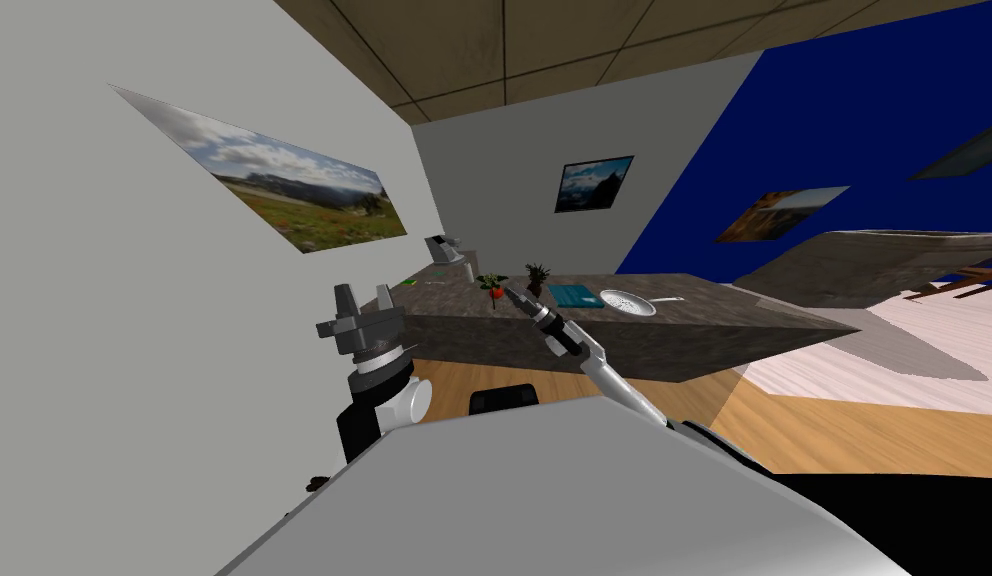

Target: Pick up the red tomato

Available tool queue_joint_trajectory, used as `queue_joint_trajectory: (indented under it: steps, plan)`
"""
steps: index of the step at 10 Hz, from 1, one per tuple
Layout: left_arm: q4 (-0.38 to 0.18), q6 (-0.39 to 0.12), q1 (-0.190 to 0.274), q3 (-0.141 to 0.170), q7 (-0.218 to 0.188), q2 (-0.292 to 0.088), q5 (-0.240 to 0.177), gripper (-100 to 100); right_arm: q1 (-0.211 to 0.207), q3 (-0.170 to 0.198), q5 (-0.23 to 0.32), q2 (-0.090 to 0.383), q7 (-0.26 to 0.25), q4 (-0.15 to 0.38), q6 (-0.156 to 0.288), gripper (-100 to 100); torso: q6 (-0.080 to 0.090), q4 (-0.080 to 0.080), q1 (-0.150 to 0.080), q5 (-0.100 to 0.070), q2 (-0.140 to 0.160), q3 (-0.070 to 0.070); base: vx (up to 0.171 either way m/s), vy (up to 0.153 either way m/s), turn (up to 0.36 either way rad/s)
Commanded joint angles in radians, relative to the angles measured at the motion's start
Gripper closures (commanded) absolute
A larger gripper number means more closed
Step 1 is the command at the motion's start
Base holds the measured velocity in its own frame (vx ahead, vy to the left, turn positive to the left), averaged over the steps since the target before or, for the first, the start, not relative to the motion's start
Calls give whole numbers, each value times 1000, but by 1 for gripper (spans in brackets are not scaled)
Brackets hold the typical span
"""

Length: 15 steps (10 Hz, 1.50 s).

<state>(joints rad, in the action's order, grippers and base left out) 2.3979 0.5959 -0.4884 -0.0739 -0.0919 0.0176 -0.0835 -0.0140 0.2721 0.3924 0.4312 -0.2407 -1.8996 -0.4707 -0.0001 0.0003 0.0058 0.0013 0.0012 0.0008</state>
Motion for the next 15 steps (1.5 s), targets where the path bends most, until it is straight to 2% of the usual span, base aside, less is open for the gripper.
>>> queue_joint_trajectory:
  steps: [1,2,3,4,5,6,7,8,9,10,11,12,13,14,15]
  plan:
    - [0,0,0,0,0,0,0,0,26,11,35,25,-12,35,16,-100,0,0,0,0,0,0,-14,73,-4]
    - [0,0,0,0,0,0,0,0,62,37,72,57,-35,84,32,-100,0,0,-1,0,-1,0,-17,75,-2]
    - [0,0,0,0,0,0,0,0,91,64,102,89,-59,109,48,-100,0,0,-1,0,-1,0,-26,105,-1]
    - [0,0,0,0,0,0,0,0,96,64,123,89,-59,135,48,-100,0,0,1,0,0,0,-25,86,-3]
    - [0,0,0,0,0,0,0,0,130,92,160,121,-84,175,64,-100,0,0,0,0,0,0,-10,96,5]
    - [0,0,0,0,0,0,0,0,130,92,167,121,-84,187,64,-100,0,0,1,0,-1,0,-3,75,-2]
    - [0,0,0,0,0,0,0,0,163,121,209,152,-108,224,81,-100,0,0,0,0,-1,-1,7,81,9]
    - [0,0,0,0,0,0,0,0,163,121,211,152,-108,239,81,-100,0,0,0,0,-2,-1,6,70,2]
    - [0,0,0,0,0,0,0,0,196,149,255,184,-132,282,97,-100,0,0,-1,0,-2,-1,-5,94,11]
    - [0,0,0,0,0,0,0,0,196,149,255,184,-132,292,97,-100,0,0,0,0,-2,-1,3,76,-3]
    - [0,0,0,0,0,0,0,0,228,178,298,216,-157,332,113,-100,0,0,-1,0,-2,-1,16,94,16]
    - [0,0,0,0,0,0,0,0,228,178,299,216,-157,345,113,-100,0,-1,0,0,-2,-1,8,78,2]
    - [0,0,0,0,0,0,0,0,259,206,342,247,-181,388,129,-100,0,0,-1,0,-2,-1,4,94,17]
    - [0,0,0,0,0,0,0,0,259,206,342,247,-181,398,129,-100,0,0,0,0,-2,-1,11,90,2]
    - [0,0,0,0,0,0,0,0,288,235,384,278,-205,420,145,-100,0,0,0,0,-2,-1,27,96,21]
